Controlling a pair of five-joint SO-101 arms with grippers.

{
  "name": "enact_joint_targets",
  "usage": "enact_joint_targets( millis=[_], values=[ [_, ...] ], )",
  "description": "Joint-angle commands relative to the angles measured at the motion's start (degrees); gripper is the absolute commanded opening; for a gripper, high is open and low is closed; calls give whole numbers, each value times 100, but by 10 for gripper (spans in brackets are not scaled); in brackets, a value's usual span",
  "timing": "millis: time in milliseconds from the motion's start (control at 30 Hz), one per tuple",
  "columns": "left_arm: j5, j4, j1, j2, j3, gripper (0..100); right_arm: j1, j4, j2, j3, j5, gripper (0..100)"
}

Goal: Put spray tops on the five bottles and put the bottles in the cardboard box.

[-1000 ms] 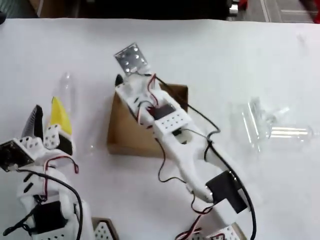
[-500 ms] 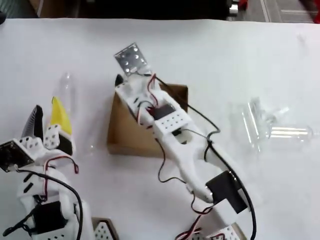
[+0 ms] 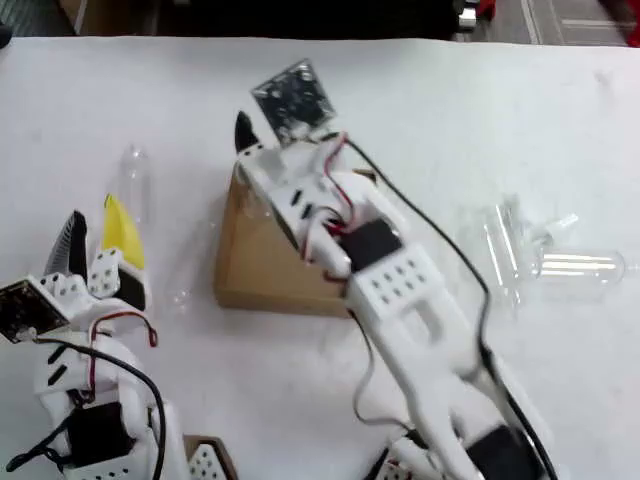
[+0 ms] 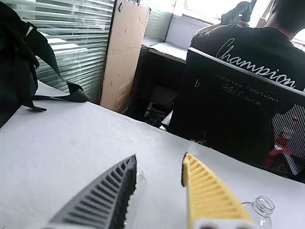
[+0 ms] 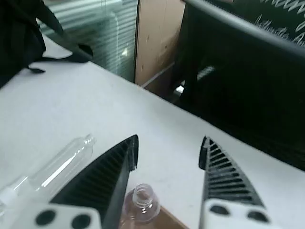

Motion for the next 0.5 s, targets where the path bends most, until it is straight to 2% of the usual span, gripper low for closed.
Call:
enact_joint_targets(
  millis=[0,167,300,400,467],
  values=[
    [35,-176,84,-40,44,151,567,699,-1033,-70,-18,187],
    [35,-176,84,-40,62,151,2273,1780,-1991,-79,-18,175],
    [35,-176,84,-40,62,151,3644,2457,-2343,158,-18,15],
    [35,-176,84,-40,62,151,4295,2563,-2369,695,-18,48],
    [35,-176,84,-40,62,151,4576,2519,-2378,1178,-62,34]
  ],
)
